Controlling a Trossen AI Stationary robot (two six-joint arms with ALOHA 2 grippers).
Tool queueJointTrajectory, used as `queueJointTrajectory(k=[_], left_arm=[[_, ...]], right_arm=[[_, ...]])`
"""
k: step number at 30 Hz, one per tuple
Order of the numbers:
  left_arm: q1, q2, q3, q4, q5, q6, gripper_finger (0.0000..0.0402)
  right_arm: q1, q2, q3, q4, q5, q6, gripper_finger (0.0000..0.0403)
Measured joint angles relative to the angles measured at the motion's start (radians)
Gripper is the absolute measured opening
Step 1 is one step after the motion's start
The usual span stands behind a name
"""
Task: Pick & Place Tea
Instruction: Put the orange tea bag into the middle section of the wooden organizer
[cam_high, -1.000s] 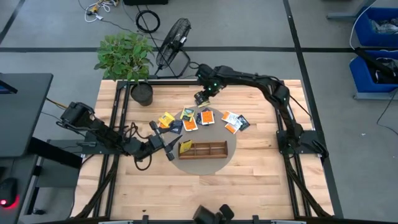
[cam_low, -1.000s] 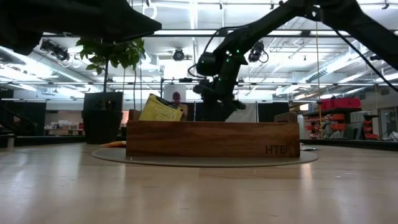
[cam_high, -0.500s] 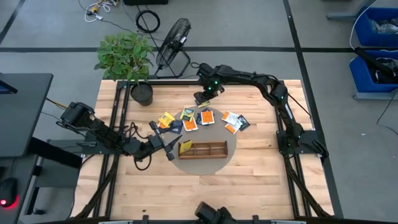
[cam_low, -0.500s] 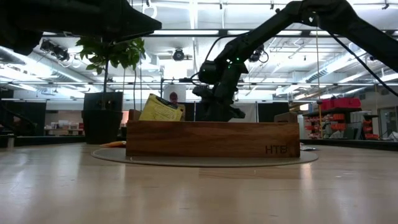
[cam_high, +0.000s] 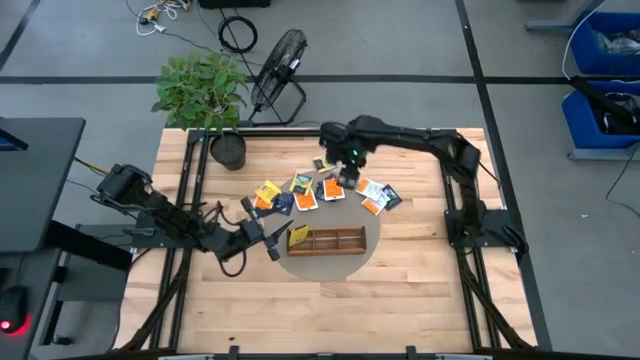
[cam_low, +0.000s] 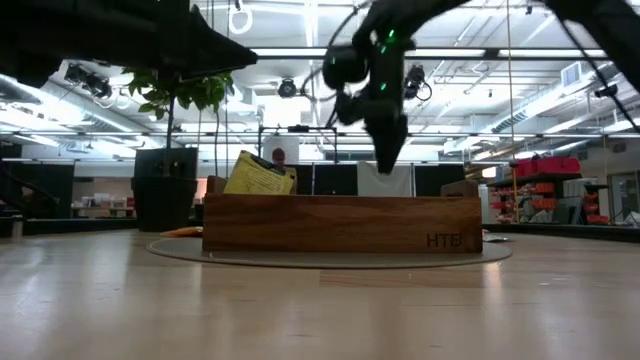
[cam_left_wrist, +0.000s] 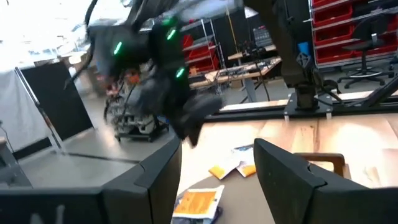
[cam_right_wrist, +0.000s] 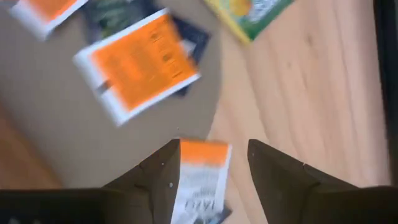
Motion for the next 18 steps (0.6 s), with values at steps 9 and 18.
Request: queueJointTrajectory(k=[9, 18], left_arm=[[-0.018, 0.0, 0.0, -0.043, 0.0, -0.079, 0.0206], [0.012, 0.0, 0.0, -0.028, -0.001, -0.078, 0.0206]], right_arm=[[0.049, -0.326, -0.412, 0.13, 0.057, 0.087, 0.0197], [0.047, -0.574, -0.734, 0.32, 0.065, 0.126, 0.0197]])
